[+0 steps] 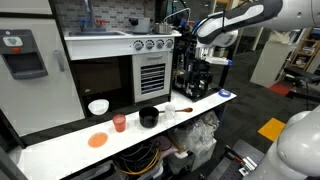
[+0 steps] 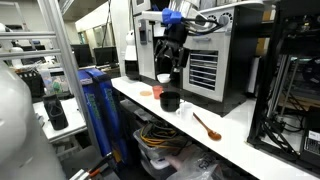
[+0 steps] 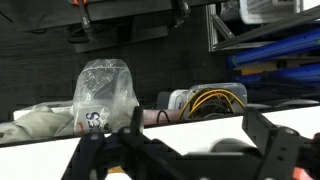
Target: Take the white mug and pour its contents into the black bowl, then use the wooden spoon to stir the contents in the black bowl
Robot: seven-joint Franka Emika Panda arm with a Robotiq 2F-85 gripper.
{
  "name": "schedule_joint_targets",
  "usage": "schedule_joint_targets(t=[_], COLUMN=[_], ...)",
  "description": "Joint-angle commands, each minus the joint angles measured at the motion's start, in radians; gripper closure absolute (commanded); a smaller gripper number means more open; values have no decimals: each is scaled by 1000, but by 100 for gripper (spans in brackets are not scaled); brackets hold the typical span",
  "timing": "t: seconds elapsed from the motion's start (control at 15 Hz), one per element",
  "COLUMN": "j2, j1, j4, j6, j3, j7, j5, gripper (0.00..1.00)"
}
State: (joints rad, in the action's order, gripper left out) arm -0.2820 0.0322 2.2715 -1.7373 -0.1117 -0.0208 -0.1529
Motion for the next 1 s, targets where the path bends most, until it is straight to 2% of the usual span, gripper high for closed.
schedule_joint_targets(t=[0.0, 0.53, 0.93], j2=[3, 48, 229], j1=[-2, -24, -21], j4=[92, 194, 156], j6=[-113, -262, -418], j3=[55, 152, 139], j7=[15, 176, 232], j5=[61, 186, 150], gripper=[0, 0, 0])
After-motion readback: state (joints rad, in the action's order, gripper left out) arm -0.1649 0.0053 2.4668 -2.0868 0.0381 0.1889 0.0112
